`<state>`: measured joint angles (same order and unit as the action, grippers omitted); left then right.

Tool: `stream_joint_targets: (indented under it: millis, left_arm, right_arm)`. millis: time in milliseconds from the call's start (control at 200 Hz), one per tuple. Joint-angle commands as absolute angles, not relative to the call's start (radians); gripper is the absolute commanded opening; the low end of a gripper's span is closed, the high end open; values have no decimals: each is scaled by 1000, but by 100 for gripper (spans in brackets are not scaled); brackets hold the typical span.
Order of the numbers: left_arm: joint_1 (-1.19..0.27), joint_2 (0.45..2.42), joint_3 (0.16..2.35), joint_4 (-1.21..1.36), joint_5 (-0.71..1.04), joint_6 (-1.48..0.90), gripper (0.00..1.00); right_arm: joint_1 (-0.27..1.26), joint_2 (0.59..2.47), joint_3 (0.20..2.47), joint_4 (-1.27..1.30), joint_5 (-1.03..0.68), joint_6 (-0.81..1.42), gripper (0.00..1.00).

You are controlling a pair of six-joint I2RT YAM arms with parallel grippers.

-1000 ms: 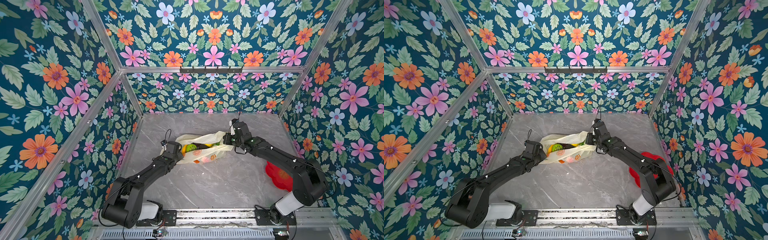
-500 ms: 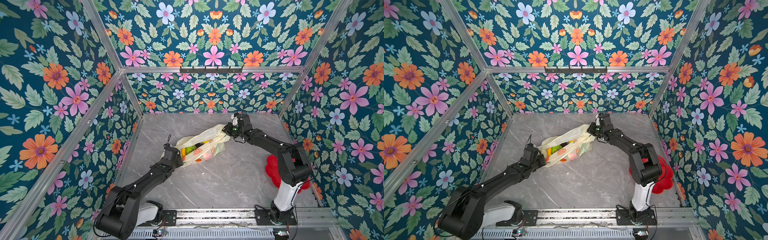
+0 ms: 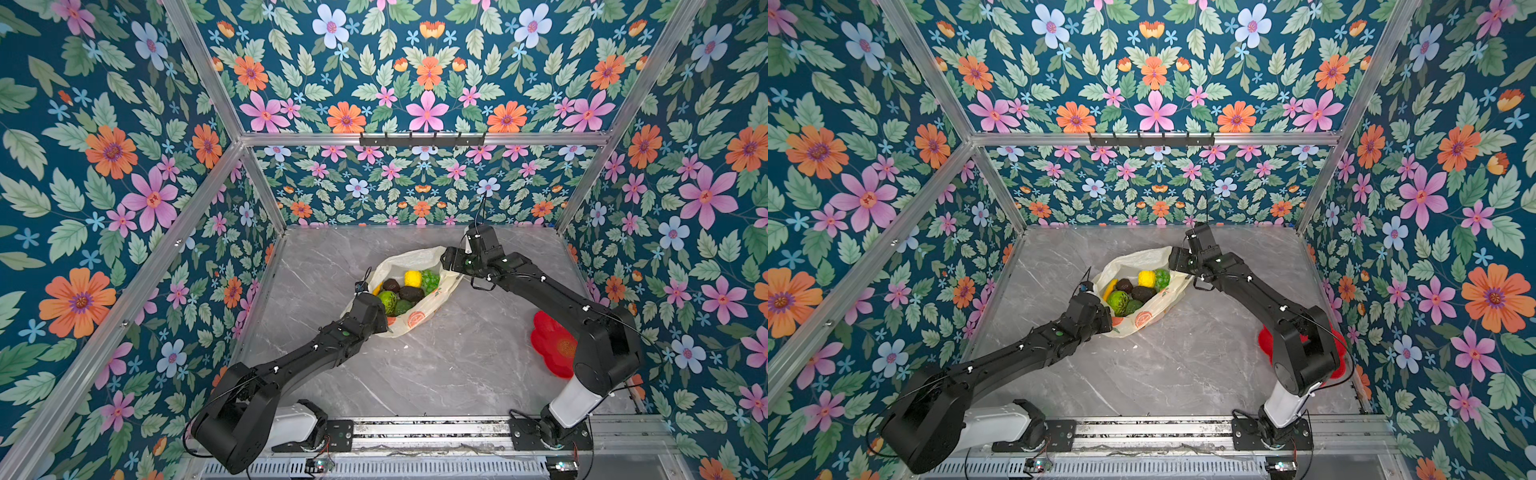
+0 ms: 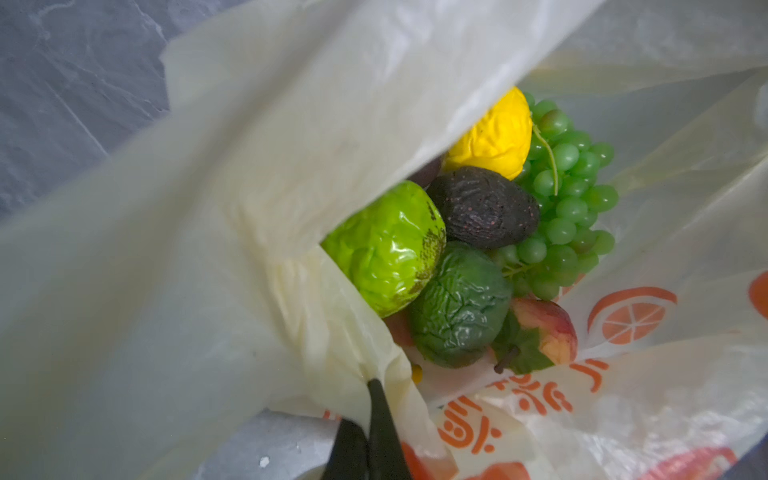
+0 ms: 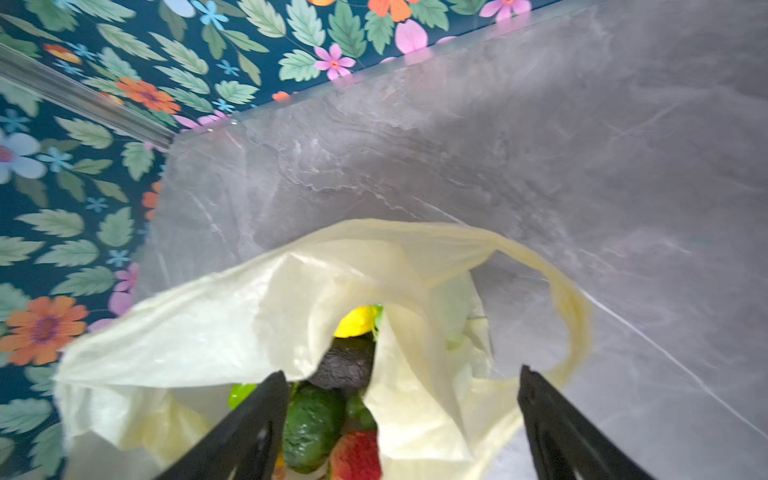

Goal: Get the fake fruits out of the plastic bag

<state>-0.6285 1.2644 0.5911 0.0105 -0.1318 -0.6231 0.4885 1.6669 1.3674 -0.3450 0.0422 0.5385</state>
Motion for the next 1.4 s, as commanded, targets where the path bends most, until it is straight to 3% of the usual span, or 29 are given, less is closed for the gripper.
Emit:
stream_joint_targets:
  millis: [0,190,520,605,760,865,1005,1140,1270,1395]
  left_arm:
    - [-640,1259,589,-1,-150,-612,0]
    - [-655,1250,589,-11,-156,-612,0]
    - [-660,1235,598,-15,-166,-624,2]
    - [-658,1239,612,-38,-164,-616,10]
    - [-651,1272,739,-228,-127,-547,43]
    - [-651,1264,820,-383,-169,-511,62]
    - [-651,1215,872,-486,-155,-473,76]
    - [-654,1215,967,-646,-192,-471,78]
    - [-655,1206,1008,-627,-240,-486,80]
    - [-653,1275,1068,-632,-403,-527,82]
  right_arm:
    - [554,1624,1359,-460,206,497,89]
    - [684,1693,1397,-550,351,542,90]
    - [702,1838,1510,-675,399,560,89]
    - [693,1829,1482,-648,402,551,73]
    - [682,1813,1460,-588,320,499,30]
    - [680,1815,1461,-583,322,491,15]
    - [677,1802,1443,-553,311,487,8]
    - [677,1791,1434,-543,301,481,6]
    - [678,1775,1418,-526,301,473,4]
    - [677,1760,1407,-518,299,475,4]
